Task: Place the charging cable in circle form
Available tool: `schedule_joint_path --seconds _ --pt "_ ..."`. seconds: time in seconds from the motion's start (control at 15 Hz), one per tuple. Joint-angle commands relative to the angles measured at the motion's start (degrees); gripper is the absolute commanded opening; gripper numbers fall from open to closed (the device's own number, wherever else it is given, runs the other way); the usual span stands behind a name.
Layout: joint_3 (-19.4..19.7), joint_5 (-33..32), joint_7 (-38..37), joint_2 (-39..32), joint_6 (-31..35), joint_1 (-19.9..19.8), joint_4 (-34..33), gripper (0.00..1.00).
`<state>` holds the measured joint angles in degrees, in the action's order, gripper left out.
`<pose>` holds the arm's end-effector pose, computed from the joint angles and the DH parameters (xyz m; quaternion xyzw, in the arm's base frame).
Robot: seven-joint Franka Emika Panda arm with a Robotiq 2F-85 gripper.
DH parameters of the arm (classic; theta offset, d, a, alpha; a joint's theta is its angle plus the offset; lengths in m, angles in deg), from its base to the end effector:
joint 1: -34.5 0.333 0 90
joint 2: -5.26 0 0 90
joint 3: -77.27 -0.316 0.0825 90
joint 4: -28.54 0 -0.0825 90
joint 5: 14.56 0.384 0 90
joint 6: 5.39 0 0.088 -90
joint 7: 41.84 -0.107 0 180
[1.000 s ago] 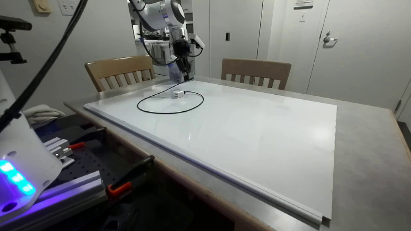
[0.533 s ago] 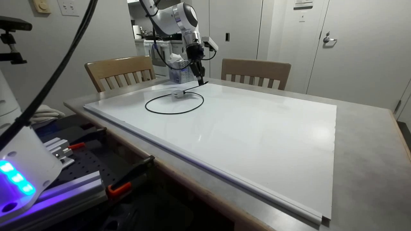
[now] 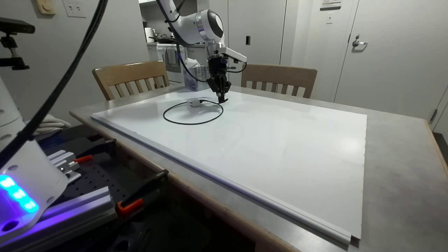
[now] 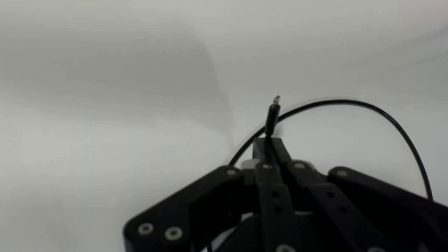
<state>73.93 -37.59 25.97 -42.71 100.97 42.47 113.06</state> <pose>0.6586 0.0955 0.1539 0.6798 0.6829 -0.2657 0.0288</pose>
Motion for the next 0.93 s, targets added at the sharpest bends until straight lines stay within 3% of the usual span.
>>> schedule_joint_path --seconds 0.0,0.33,0.4,0.47,0.87 --pt "-0.38 2.23 -8.27 3.62 0.25 -1.18 6.50 0.01" --pt "-1.86 4.50 -15.86 5.89 0.20 -1.58 11.51 0.01" --pt "-2.30 4.66 -16.47 6.47 0.12 -1.54 12.27 0.28" --pt "-2.64 4.67 -17.20 7.00 -0.51 -1.36 12.84 0.29" --pt "-6.01 5.65 -15.97 11.56 -5.53 -1.73 14.46 0.71"
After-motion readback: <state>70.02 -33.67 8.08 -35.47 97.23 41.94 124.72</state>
